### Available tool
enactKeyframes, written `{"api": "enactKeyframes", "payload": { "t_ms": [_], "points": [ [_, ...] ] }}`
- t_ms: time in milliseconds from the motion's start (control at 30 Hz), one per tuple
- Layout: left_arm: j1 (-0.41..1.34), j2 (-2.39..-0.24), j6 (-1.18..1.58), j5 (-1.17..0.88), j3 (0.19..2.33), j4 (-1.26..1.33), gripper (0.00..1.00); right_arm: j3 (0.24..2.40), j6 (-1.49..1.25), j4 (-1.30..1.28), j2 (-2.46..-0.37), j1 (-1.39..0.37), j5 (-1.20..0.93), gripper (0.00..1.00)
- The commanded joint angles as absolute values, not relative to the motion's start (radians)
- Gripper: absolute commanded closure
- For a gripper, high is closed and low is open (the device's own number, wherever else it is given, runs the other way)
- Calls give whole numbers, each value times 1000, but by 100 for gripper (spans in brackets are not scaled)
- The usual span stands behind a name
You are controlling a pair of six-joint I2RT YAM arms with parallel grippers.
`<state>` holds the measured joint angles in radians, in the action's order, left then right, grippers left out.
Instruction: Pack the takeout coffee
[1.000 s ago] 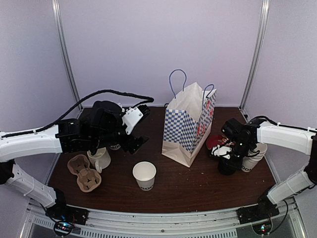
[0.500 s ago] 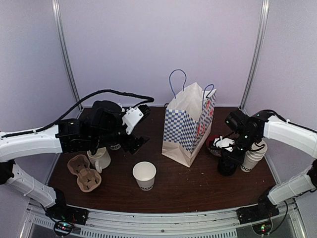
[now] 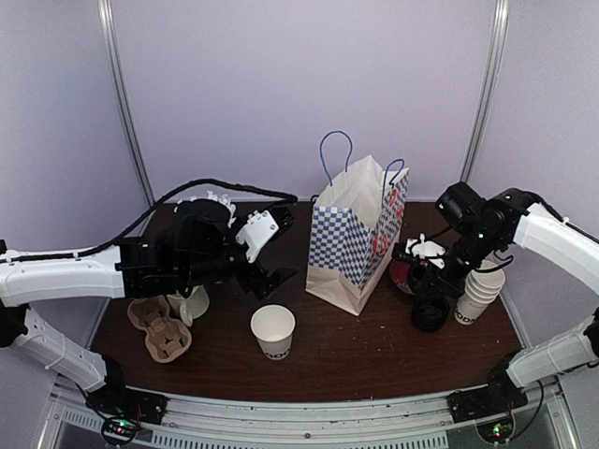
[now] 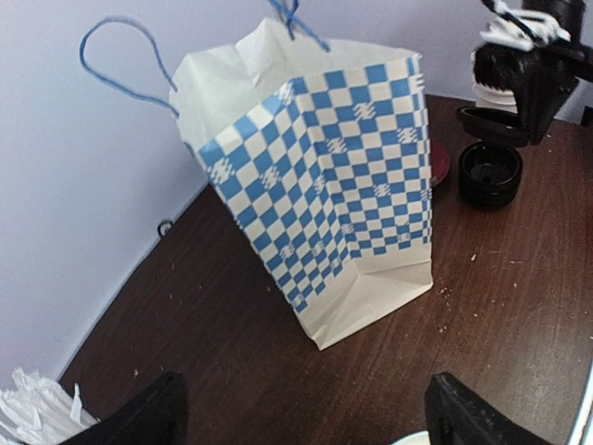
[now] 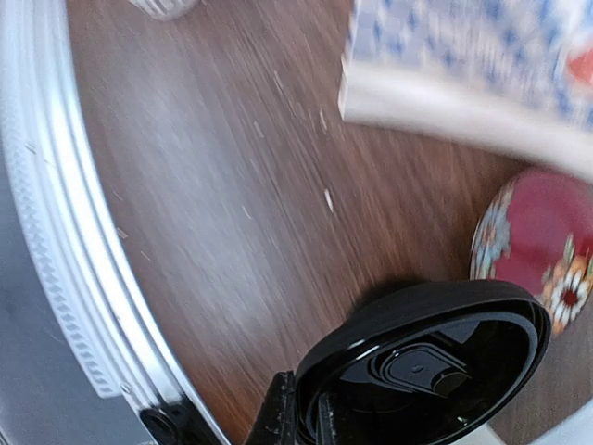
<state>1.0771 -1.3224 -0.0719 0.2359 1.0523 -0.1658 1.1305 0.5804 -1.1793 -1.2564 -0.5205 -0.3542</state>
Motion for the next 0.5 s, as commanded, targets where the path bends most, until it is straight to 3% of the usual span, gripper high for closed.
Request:
{"api": "enactKeyframes", "payload": {
  "t_ms": [0,233,467],
  "points": [
    [1099,-1258,-190,86,927,181,3,1275,609,-1182,-1203,-518,-691,99],
    [1142,-1297,-342,-17,979,322,3,1541,550,-1224,-1304,-519,-1036,99],
    [1216,-1399,-449,-45,1045,490,2,1585,382,-1114,-1321,-520,-1239,98]
  ]
}}
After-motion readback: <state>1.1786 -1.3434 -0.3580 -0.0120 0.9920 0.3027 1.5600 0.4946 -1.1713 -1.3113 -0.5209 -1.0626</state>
